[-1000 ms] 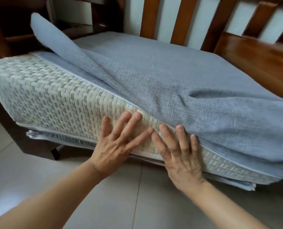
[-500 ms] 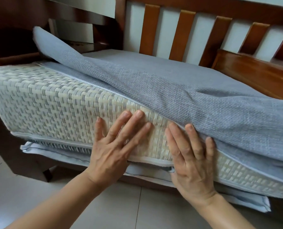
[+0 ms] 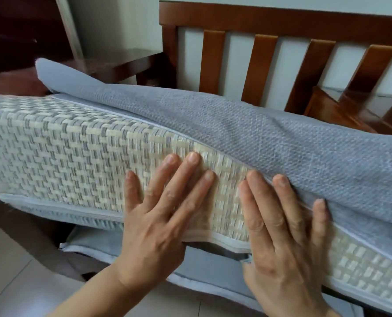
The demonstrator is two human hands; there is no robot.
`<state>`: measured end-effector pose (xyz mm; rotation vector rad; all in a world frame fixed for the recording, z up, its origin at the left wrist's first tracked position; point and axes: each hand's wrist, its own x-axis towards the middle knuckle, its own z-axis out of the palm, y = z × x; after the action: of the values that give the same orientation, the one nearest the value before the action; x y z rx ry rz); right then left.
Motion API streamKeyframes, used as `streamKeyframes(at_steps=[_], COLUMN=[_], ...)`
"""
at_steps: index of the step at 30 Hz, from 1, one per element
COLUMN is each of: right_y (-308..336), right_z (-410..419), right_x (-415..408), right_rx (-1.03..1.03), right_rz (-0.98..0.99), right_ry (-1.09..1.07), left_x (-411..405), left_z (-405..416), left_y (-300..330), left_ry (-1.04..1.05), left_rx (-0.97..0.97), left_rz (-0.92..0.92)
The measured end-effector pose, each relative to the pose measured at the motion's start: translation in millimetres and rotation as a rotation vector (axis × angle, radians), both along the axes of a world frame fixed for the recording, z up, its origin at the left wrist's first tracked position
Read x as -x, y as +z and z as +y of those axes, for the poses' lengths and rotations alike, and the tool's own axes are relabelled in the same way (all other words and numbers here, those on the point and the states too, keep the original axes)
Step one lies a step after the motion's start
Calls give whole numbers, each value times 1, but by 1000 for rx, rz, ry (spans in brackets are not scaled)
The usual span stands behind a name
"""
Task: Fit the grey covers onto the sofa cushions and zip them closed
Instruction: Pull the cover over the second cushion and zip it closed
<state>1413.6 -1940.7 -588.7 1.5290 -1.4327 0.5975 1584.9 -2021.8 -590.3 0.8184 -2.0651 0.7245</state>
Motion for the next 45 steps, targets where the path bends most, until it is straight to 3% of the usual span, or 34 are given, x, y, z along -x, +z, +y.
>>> streamKeyframes(at_steps=[12, 20, 25, 33, 45], right_y=[229, 353, 397, 463, 508], right_z=[-52, -118, -159, -244, -340], right_x=[28, 63, 89, 147, 205], right_rx=[-453, -711, -785, -882, -943], right_rz=[-141, -262, -346, -336, -355], right_ry=[-65, -198, -256, -166, -101], left_x=[31, 67, 93, 145, 204], left_z=[-57, -132, -174, -256, -331], left_y=[221, 335, 379, 451, 490], left_ry=[-53, -55, -40, 11, 103], left_rx=[-448, -610, -691, -776, -902], left_rz=[-148, -260, -324, -377, -332])
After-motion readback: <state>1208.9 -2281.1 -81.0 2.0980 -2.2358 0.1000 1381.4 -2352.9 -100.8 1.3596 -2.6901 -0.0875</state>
